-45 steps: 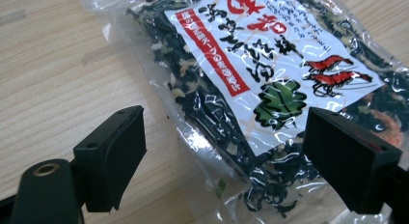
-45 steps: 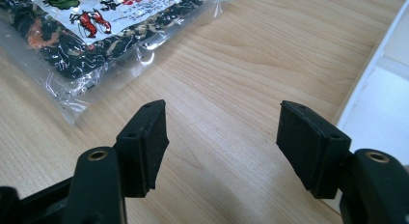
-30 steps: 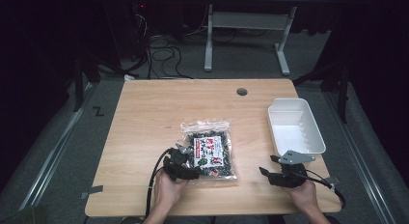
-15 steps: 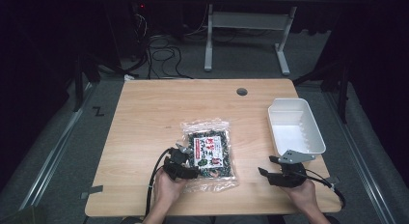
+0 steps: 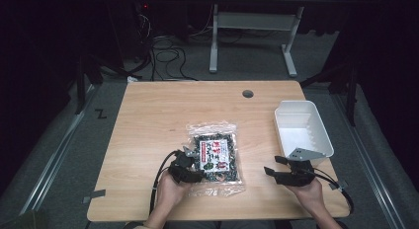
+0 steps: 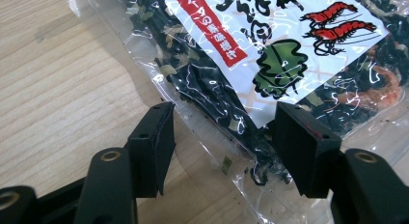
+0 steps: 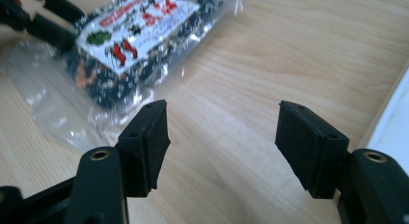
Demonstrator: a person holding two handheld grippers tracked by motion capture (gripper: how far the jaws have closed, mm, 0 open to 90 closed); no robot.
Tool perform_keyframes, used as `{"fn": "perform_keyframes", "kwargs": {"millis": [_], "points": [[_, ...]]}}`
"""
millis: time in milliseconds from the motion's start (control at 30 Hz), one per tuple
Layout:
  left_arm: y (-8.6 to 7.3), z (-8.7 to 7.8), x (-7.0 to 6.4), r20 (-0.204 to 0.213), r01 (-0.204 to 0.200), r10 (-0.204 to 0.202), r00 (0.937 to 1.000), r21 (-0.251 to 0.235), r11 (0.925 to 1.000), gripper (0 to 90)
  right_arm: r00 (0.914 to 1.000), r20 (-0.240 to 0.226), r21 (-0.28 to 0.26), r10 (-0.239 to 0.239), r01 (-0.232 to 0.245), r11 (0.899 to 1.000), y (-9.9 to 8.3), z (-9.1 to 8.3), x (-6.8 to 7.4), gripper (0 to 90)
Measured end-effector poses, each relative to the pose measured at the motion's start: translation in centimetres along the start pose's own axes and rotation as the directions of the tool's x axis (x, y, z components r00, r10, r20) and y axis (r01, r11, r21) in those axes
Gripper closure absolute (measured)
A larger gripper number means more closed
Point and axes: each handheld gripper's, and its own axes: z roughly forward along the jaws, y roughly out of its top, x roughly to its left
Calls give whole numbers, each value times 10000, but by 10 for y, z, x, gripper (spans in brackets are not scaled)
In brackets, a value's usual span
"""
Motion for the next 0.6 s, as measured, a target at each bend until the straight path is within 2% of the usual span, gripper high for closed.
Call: {"fn": "perform_keyframes", "kwargs": {"millis": [100, 233, 400, 467, 600], "points": [[1, 1, -1, 256, -278, 276, 9993, 60, 9996, 413, 9987, 278, 119, -420, 417, 9991, 11, 0, 0, 370], [2, 2, -3, 429, -545, 541, 9976, 85, 9985, 415, 9985, 119, 349, -528, 524, 9980, 27, 8, -2, 377], [2, 2, -5, 544, -743, 737, 9958, 87, 9972, 416, 9991, 79, 661, -424, 418, 9969, 47, 25, -7, 375], [2, 2, -5, 538, -784, 779, 9955, 75, 9969, 415, 9991, 142, 920, -402, 387, 9950, 57, 32, -9, 373], [1, 1, -8, 483, -926, 924, 9946, 35, 9957, 416, 9992, 326, 1043, -227, 192, 9944, 76, 44, -13, 373]]}}
